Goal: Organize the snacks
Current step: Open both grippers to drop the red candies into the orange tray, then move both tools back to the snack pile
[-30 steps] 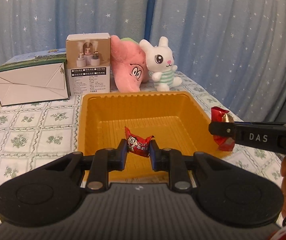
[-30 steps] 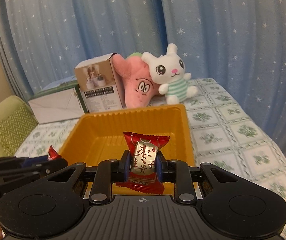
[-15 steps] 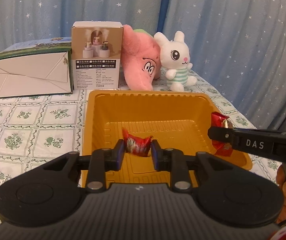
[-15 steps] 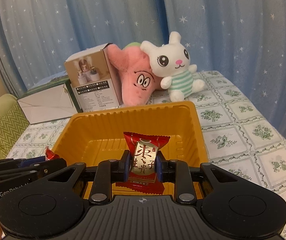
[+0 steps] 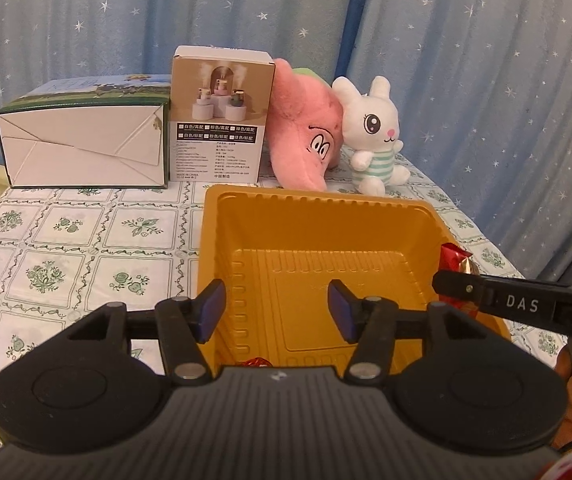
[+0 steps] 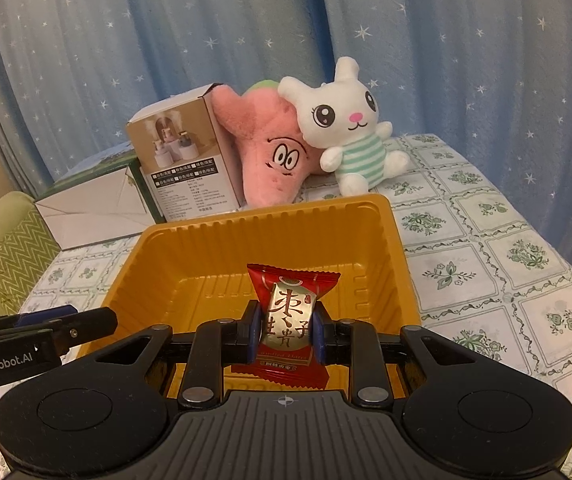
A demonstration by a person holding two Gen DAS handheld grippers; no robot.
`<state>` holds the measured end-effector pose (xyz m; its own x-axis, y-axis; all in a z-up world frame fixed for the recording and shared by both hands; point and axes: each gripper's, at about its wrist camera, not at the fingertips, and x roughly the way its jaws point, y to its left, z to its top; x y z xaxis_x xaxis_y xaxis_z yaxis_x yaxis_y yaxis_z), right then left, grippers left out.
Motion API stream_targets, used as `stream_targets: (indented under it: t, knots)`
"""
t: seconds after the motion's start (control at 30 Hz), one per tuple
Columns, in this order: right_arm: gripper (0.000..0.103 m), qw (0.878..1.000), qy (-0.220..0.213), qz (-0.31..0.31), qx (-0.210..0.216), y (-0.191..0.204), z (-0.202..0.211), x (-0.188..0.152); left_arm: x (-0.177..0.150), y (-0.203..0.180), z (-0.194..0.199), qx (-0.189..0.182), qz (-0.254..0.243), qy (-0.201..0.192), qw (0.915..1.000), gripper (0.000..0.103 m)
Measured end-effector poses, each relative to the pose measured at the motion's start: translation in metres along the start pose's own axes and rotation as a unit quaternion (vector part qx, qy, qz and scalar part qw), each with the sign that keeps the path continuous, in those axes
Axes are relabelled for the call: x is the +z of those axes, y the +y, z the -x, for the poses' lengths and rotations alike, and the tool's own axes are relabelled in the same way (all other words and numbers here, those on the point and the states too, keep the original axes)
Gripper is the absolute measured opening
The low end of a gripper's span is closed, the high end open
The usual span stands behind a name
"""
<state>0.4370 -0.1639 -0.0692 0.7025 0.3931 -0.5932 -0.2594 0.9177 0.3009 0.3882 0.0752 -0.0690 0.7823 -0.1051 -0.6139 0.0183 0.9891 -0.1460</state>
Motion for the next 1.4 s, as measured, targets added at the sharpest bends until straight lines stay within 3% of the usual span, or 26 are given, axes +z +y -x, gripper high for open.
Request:
stream_targets:
  t: [0.2, 0.27, 0.33, 0.37, 1.0, 1.4]
  knots:
    - [0.026, 1.000, 0.006, -0.011, 0.009, -0.002, -0.004, 0.000, -0.002, -0.001, 0.001, -0.003, 0.000, -0.001, 1.0000, 0.059]
    - [0.029, 1.000, 0.013, -0.017, 0.010, -0.003, -0.006, 0.000, -0.003, -0.001, 0.001, -0.002, 0.000, -0.003, 1.0000, 0.066]
    - [0.065, 0.999, 0.005, -0.030, 0.008, -0.007, -0.005, -0.001, -0.003, 0.000, 0.002, -0.002, 0.004, -0.003, 1.0000, 0.069]
    - [0.070, 0.999, -0.003, -0.038, 0.007, -0.008, -0.003, -0.001, -0.002, 0.001, 0.002, -0.001, 0.006, -0.004, 1.0000, 0.070]
    - [0.071, 0.997, -0.066, -0.028, -0.015, -0.016, 0.042, -0.001, -0.011, -0.014, 0.031, 0.001, 0.000, -0.025, 0.9997, 0.074]
    - [0.071, 0.997, -0.067, -0.028, -0.031, -0.021, 0.102, -0.041, -0.047, -0.032, 0.085, -0.005, -0.008, -0.045, 0.9990, 0.074]
